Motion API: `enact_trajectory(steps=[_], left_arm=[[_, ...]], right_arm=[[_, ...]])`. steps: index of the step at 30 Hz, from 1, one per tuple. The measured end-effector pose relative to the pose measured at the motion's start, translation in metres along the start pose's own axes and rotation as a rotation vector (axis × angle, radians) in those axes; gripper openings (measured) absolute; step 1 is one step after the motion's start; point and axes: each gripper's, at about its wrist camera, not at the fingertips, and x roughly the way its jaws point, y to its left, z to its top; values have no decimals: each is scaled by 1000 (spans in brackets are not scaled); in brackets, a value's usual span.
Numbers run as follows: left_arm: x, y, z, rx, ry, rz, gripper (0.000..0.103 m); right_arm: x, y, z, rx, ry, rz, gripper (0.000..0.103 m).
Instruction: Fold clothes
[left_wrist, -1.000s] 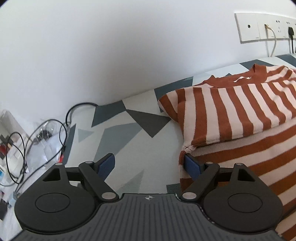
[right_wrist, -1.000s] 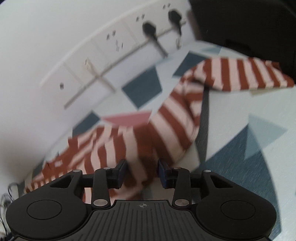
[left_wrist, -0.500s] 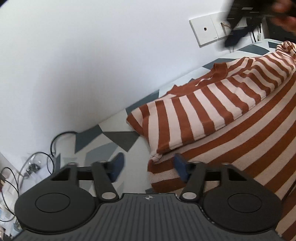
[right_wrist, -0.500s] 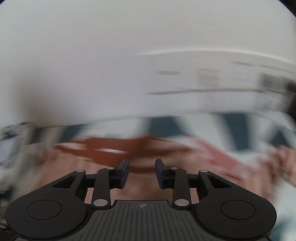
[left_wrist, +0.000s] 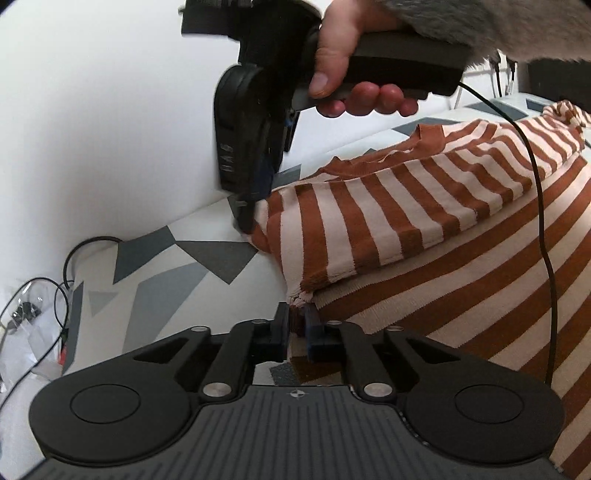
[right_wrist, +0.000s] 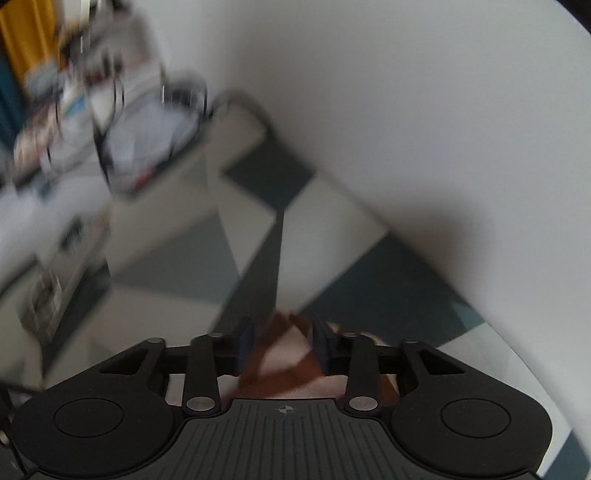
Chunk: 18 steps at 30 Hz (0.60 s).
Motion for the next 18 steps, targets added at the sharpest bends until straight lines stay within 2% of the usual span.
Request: enact_trajectory(steps=[2, 3, 6, 10, 11, 12, 13, 14, 17, 18], left_arm=[[-4, 3, -3, -23, -29, 11, 4], [-7, 5, -5, -35, -41, 19, 4], [-12, 10, -9, -63, -55, 49, 3], [-8, 21, -8, -104, -25, 43, 4], [-8, 22, -8, -105, -18, 41, 4], [-8, 23, -8, -101, -11, 39, 4], [-9, 23, -9, -96, -5, 37, 4], [-9, 23, -10, -94, 1, 35, 4], [-12, 24, -13, -100, 25, 34, 11], [-15, 24, -14, -104, 29, 36, 23]], right_arm=[[7, 2, 8, -31, 67, 11, 5], [8, 0, 13, -29, 73, 14, 5], [3, -23, 27, 124, -34, 13, 4], [27, -19, 21, 148, -76, -28, 5], [31, -19, 17, 172, -106, -42, 8], [33, -20, 14, 199, -138, -57, 17], [30, -23, 10, 231, -175, -73, 36], [23, -27, 4, 264, -218, -87, 45], [-10, -43, -15, 359, -332, -105, 45], [-27, -47, -29, 397, -368, -114, 46]])
